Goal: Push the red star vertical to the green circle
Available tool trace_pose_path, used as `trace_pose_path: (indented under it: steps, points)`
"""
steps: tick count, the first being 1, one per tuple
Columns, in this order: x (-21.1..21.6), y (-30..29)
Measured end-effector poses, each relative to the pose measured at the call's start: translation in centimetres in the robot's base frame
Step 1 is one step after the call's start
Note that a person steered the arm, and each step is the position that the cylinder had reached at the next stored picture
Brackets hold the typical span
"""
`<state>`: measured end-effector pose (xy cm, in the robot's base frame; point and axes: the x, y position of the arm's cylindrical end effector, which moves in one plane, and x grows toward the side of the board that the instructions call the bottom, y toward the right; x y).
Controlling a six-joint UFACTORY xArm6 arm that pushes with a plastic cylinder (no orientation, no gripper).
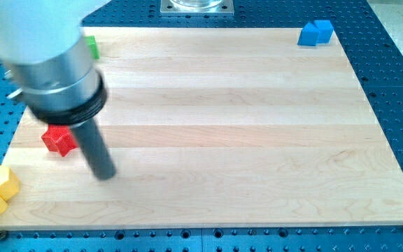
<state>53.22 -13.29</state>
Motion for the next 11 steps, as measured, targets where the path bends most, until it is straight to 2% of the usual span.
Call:
trace_pose_path:
  steps: [1,2,4,5,6,10,11]
  points:
    - [-3.8,0.3]
    - [-3.9,-3.4]
    - [-5.5,-7.2]
    - [-2.4,-9.4]
    - [-2.0,-8.0]
    - [-1.7,-11.5]
    - [-2.7,-9.6]
